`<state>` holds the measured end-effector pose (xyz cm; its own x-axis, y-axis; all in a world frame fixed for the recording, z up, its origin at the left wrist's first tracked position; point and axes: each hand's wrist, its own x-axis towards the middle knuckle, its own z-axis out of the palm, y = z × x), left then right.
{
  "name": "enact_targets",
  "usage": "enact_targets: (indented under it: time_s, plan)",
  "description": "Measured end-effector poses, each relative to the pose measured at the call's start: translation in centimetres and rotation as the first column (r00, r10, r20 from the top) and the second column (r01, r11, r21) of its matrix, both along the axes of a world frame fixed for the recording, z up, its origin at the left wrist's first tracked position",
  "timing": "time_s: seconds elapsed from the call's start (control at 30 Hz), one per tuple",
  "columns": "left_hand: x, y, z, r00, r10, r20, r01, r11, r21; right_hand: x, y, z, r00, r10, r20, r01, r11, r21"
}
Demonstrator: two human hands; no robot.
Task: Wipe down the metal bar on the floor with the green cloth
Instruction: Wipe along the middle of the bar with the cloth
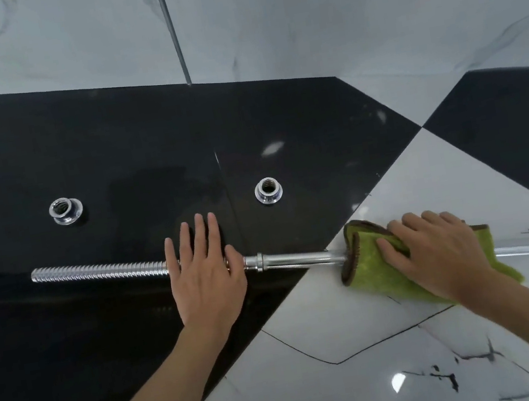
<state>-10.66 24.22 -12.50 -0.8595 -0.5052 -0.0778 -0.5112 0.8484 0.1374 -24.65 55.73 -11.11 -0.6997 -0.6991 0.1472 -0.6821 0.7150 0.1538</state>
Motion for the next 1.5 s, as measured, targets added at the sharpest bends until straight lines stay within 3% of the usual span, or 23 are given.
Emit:
enact_targets:
  time_s: [0.13,0.3,0.5,0.6,0.87,1.13,1.3,1.5]
  plan:
    - [-1.0,-0.6,-0.3,1.000,-0.009,-0.022,0.008,1.000,-0.029,-0.5,1.3,-0.3,0.995,-0.076,-0.071,0.075,0.997,-0.023]
    - [-1.9,-0.8,-0.3,0.999,-0.046,-0.016,0.045,0.997,-0.059,0.5,-2.3,-0.9,0.979,-0.197,-0.046,0.194,0.979,-0.054]
    - [-3.2,-1.7,0.0,0.990,-0.139,0.007,0.139,0.988,-0.066,3.0,-12.7,-1.1,0.991,-0.133,0.005,0.130,0.961,-0.243]
    - [-4.1,-2.5,0.1,0.966,-0.258,-0.002,0.257,0.963,-0.082,3.4,-15.6,-1.1,0.993,-0.110,0.044,0.118,0.962,-0.246]
    - [-5.3,-3.6,-0.2,0.973,-0.231,-0.015,0.231,0.973,0.014,0.6,-9.6,-1.1,0.998,-0.011,0.058,0.020,0.986,-0.166]
    - [-7.9,-4.5,-0.2,0.985,-0.165,-0.043,0.169,0.978,0.120,-4.0,1.4,-0.5,0.995,-0.103,-0.014,0.101,0.991,-0.089]
    - [-9.0,-4.7,-0.2,0.986,-0.164,-0.044,0.168,0.979,0.113,-3.7,-1.5,-1.1,0.977,-0.211,-0.018,0.204,0.962,-0.182]
    - [-9.8,-4.9,-0.5,0.988,-0.138,-0.064,0.144,0.984,0.104,-1.4,-9.9,-1.7,0.989,-0.145,0.013,0.143,0.954,-0.263]
